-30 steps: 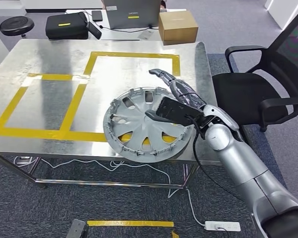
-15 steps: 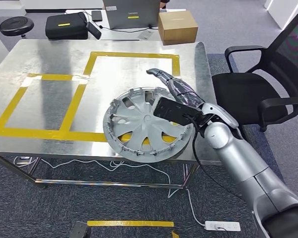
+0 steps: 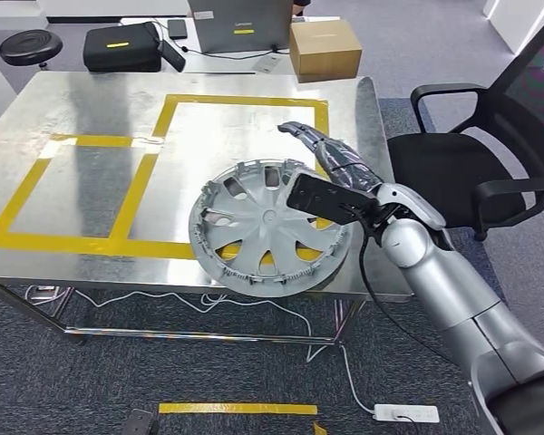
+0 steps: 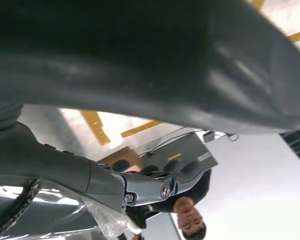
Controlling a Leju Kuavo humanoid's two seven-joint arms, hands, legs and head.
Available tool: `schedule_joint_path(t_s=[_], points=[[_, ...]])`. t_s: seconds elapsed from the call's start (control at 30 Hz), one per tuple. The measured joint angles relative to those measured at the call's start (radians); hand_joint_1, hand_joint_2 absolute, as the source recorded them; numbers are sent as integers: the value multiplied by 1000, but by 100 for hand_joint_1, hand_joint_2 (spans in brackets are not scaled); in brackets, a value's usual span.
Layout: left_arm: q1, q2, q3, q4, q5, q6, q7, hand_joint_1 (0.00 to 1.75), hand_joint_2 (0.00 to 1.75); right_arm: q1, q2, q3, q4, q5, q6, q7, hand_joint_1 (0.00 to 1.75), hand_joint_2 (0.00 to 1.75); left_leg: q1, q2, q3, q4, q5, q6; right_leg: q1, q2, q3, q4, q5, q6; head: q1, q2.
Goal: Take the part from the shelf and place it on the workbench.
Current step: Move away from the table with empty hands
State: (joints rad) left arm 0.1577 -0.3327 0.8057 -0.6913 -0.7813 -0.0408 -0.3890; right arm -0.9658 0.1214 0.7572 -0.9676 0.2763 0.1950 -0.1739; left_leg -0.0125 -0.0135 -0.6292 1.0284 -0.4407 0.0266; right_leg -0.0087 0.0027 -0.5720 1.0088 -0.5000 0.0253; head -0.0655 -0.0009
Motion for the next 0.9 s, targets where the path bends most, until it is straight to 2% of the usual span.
schedule_joint_path(t_s=[0.1,0.23,0.43,0.6,0.77,0.9], points=[[5,-1,1,0,15,8,12,0,0,-12,-47,-3,8,3,0,2,0,0,0,0,0,0,0,0,0,0,1,-1,0,0,0,0],[18,-3,-2,0,50,28,30,0,0,6,-140,-21,14,14,-28,-3,0,0,0,-1,1,0,0,1,0,-1,3,-3,1,2,0,0],[30,-6,-10,0,44,59,36,0,0,103,-288,-107,-31,32,-72,-4,0,0,-1,-1,2,1,-2,3,0,-1,5,-5,2,3,0,0],[23,-7,15,9,-25,63,7,0,0,179,-374,-196,-96,53,-87,8,0,0,-1,-1,2,1,-2,4,0,0,5,-6,2,4,0,0],[14,-7,37,26,-26,81,16,0,0,320,-447,-302,-202,78,-124,31,0,0,0,-3,3,1,-3,5,0,-4,7,-6,-1,6,0,0],[26,-8,16,29,34,94,47,0,0,460,-494,-405,-284,101,-132,21,0,0,-1,-3,3,1,-5,7,-1,-3,8,-6,-1,6,0,0]])
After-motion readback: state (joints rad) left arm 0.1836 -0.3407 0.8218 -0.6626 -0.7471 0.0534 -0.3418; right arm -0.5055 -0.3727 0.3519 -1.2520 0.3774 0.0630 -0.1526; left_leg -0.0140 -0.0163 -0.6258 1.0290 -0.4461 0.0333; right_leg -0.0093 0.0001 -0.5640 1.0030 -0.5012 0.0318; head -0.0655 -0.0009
